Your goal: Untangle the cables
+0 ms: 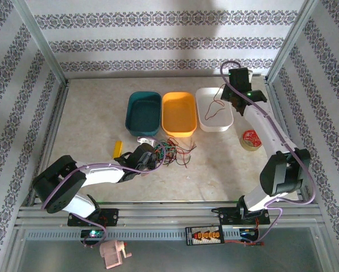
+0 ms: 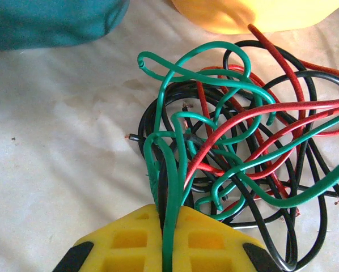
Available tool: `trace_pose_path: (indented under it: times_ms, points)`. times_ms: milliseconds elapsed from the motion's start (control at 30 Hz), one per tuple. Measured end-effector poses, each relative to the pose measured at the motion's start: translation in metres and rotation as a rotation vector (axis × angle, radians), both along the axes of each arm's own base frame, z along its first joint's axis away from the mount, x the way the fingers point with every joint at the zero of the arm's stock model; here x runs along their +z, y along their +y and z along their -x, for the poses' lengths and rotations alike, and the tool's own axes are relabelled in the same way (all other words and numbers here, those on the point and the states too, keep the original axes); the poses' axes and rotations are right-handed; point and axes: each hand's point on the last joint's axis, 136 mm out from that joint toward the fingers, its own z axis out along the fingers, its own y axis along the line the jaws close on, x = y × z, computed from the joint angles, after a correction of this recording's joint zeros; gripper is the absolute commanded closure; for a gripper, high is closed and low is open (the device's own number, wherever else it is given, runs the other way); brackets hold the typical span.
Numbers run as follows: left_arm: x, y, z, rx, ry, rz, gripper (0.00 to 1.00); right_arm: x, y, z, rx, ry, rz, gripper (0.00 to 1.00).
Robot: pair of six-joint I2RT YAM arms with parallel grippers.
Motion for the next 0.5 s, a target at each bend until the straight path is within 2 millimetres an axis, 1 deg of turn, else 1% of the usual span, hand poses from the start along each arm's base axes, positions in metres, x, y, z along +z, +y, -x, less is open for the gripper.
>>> trace_pose_path:
  times_ms: [100,200,400,500]
  points:
    - [0.000,0.000,0.000,0.000,0.000,0.001,1.00,-0.023,-0.001,0.001,-0.020,0.063,0.029,1.00]
    - [0.000,0.000,0.000,0.000,0.000,0.000,1.00,-0.045,-0.006,0.003,-0.058,0.123,0.051,1.00]
    - [0.000,0.000,0.000,0.000,0.000,0.000,1.00,-0.078,-0.015,0.001,-0.115,0.209,0.099,1.00]
    - [0.000,0.000,0.000,-0.001,0.000,0.000,1.00,-0.092,-0.016,-0.004,-0.135,0.247,0.117,1.00]
